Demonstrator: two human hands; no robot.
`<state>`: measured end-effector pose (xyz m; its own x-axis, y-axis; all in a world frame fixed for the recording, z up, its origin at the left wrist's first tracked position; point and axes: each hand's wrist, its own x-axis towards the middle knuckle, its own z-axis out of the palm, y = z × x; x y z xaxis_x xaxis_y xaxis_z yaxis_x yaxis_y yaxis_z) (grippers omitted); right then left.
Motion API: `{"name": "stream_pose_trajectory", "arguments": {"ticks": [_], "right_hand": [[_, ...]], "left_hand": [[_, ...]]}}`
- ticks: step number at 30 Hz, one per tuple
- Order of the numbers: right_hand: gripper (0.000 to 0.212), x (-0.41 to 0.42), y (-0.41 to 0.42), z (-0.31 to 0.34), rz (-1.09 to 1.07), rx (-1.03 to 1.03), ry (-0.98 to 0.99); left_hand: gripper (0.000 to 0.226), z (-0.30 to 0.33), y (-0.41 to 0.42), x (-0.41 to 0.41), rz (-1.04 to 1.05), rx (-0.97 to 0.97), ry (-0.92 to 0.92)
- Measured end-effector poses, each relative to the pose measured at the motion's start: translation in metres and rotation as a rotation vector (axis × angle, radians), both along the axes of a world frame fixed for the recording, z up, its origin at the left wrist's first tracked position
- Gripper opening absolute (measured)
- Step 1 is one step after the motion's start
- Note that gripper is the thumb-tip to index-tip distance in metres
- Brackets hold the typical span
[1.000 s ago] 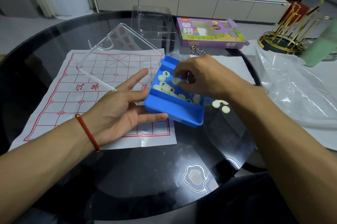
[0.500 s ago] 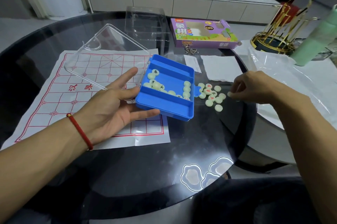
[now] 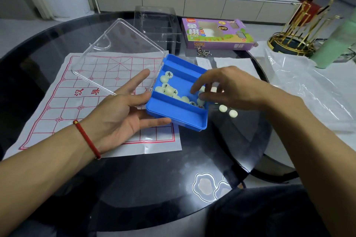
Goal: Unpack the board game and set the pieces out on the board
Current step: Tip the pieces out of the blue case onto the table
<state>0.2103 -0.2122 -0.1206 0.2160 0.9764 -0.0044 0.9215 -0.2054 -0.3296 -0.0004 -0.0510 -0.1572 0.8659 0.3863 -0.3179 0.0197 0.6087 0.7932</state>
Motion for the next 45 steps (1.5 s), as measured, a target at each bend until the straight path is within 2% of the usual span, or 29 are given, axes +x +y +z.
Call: {"name": "stream_pose_trajectory", "arguments": {"ticks": [2,5,18,27,34,45], "right_hand": [[0.025,-0.001,0.004,-0.003,0.045,-0.079,-0.063],[0.022,-0.002,0.007,-0.005,0.059,-0.103,-0.076],[0.011,-0.006,0.010,-0.006,0.053,-0.023,-0.105],[0.011,-0.012,0.010,-0.003,0.013,-0.028,-0.022],[0.018,-0.013,0.012,-0.004,0.040,-0.001,0.041],[0.020,-0.004,0.007,-0.001,0.017,-0.120,0.072]], "left_hand": [[0.055,0.000,0.000,-0.001,-0.006,0.024,-0.004],[0.056,0.001,0.001,-0.002,0.001,0.024,-0.007],[0.056,0.000,0.004,-0.001,0.000,0.021,-0.021],[0.056,0.001,0.002,-0.002,0.008,0.022,-0.022],[0.055,0.002,0.004,-0.002,0.013,0.009,-0.018],[0.055,0.002,0.001,-0.001,0.004,0.011,-0.013]]}}
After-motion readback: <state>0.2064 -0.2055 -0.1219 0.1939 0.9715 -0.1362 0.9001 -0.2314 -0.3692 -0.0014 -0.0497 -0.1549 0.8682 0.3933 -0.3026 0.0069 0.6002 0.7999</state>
